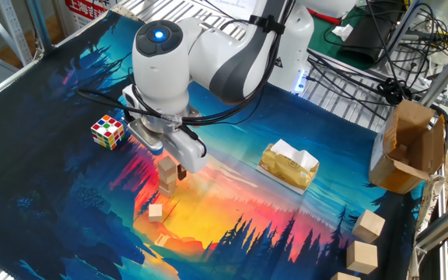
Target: Stack the blocks in a vertical line of five
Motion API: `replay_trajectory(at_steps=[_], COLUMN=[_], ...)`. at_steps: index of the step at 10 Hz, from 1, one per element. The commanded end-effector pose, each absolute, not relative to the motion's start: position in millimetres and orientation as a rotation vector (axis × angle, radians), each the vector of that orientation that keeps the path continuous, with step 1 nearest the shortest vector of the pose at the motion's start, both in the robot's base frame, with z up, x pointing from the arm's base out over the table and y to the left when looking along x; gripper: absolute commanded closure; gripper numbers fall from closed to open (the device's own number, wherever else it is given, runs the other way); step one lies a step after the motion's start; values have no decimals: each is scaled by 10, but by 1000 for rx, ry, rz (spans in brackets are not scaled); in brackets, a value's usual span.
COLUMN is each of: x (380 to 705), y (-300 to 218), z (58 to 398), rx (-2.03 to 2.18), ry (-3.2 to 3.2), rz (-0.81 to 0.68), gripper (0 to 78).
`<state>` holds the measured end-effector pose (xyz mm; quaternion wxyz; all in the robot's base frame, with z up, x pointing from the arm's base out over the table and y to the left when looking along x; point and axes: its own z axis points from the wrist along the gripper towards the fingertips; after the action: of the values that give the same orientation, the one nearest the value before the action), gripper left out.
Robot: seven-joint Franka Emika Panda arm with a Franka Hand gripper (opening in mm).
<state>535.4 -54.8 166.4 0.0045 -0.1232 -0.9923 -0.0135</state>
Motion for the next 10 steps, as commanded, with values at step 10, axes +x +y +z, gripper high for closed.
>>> replay_trajectory(at_steps=[10], x=[6049], y=[-414], z=[1629], rx=[-434], ry=[-3092], rz=[-6], gripper=[1])
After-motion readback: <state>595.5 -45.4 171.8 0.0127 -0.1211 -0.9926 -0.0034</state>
